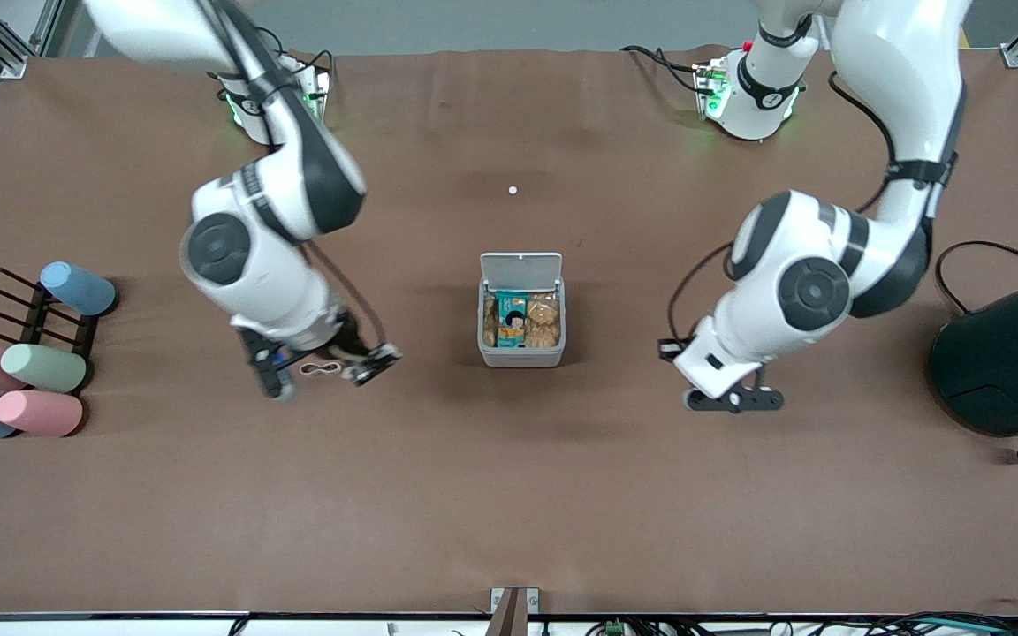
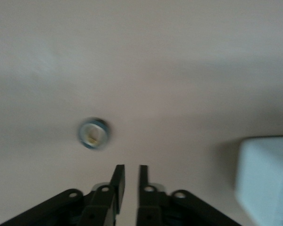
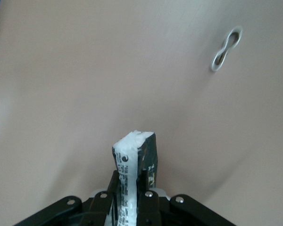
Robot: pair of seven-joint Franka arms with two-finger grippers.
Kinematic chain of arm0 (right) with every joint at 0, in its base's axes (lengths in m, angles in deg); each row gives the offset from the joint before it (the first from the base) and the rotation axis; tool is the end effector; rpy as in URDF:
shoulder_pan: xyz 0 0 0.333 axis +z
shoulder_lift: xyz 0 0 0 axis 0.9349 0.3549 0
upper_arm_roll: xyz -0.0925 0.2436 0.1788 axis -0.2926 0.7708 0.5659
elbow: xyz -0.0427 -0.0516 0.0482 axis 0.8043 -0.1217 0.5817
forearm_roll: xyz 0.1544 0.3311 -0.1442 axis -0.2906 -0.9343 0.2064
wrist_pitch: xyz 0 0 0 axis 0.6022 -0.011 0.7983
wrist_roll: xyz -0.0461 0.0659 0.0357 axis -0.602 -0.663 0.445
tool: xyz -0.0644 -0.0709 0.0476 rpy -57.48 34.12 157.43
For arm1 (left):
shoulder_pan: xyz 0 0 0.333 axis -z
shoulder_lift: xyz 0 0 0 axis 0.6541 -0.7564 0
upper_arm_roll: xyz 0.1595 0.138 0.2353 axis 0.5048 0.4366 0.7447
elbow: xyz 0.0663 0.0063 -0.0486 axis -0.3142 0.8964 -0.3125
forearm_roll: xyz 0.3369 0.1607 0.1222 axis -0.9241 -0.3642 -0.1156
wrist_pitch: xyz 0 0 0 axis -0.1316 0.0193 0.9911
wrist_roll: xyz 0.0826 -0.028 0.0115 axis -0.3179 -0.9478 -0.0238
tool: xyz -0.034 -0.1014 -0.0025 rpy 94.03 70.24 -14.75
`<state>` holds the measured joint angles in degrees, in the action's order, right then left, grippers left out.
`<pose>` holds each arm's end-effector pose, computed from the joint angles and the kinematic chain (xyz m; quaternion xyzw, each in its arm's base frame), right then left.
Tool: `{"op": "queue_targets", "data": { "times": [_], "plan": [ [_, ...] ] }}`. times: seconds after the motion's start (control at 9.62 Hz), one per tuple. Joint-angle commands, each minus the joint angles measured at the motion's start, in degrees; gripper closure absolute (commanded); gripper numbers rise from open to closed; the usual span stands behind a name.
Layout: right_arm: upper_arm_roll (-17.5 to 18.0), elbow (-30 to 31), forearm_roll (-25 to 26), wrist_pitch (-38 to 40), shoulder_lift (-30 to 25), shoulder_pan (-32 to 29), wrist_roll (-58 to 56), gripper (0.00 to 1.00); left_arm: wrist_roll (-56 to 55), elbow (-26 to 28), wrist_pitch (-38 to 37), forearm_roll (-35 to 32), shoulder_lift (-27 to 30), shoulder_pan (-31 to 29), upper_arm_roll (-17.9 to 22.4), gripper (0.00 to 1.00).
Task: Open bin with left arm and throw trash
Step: 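Carry the packet with the right gripper while the left gripper grasps tape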
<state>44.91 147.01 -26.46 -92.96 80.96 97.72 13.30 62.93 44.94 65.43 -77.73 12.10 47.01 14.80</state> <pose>0.6077 0.3382 0.4094 -0.8865 0.4543 0.0164 0.0865 0.6533 -0.2032 0.3450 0.9983 -0.0343 -0.0370 0.0296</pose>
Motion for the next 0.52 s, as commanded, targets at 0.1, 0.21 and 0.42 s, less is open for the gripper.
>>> {"op": "queue_targets", "data": {
  "times": [0.1,0.21,0.42],
  "plan": [
    [-0.66,-2.10,0.60,-7.12,3.92,7.76,-3.50,1.00,7.32,9.19,16.71,-6.83,-3.36,-5.02,-0.59,0.00],
    [-0.66,-2.45,1.75,-7.40,5.24,9.87,-10.31,1.00,5.84,11.57,20.51,-8.26,-4.50,-4.75,-0.59,0.00],
    [-0.57,-4.73,1.24,-7.32,8.14,11.46,-21.66,0.98,0.75,13.95,23.61,-8.54,-5.57,-3.79,-0.67,0.00]
  ]
}}
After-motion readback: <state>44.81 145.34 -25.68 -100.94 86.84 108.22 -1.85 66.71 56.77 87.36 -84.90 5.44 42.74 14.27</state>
